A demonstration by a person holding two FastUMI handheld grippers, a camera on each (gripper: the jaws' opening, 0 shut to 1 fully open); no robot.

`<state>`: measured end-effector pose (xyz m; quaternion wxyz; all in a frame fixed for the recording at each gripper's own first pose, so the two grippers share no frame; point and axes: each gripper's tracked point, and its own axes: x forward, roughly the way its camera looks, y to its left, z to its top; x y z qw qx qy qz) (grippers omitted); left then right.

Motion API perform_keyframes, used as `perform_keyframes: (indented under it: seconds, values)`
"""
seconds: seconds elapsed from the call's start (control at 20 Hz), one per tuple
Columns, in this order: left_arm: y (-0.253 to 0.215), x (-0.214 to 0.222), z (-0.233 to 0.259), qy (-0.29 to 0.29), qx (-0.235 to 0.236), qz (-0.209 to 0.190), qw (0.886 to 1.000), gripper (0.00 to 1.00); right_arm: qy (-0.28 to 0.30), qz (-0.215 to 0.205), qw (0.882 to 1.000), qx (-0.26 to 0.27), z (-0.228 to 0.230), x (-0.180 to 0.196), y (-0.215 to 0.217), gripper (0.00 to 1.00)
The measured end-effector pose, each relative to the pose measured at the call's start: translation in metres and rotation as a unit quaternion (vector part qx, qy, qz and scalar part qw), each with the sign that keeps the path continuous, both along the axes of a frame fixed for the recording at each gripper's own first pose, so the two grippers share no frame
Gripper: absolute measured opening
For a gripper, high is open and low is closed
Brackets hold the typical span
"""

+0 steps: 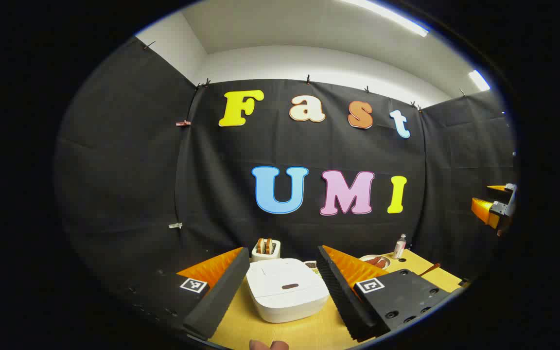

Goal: Close the left gripper, press the button to open the rice cooker; take a wooden spoon from the chopstick holder with the right hand, scoop a spoonful of rice and pour it into the rice cooker, then put the wooden spoon back into the chopstick holder.

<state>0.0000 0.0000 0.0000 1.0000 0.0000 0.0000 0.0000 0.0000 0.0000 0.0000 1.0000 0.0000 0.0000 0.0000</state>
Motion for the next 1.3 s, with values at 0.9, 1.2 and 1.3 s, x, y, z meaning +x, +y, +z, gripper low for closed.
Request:
perform_keyframes:
  seconds: [0.9,1.2,1.3]
  values:
    - [-0.002,0.019,0.001,-0.002,-0.003,-0.005,1.000,0.96,0.001,-0.007,1.000,-0.011,-0.002,0.006,0.001,0.97]
    - [-0.010,0.030,0.007,-0.011,-0.002,-0.029,1.000,0.95,0.003,-0.011,1.000,-0.017,-0.005,0.009,0.002,0.97]
    - [-0.012,0.038,0.009,-0.012,-0.010,-0.039,0.999,0.84,0.005,-0.012,1.000,-0.019,-0.006,0.011,0.001,0.98]
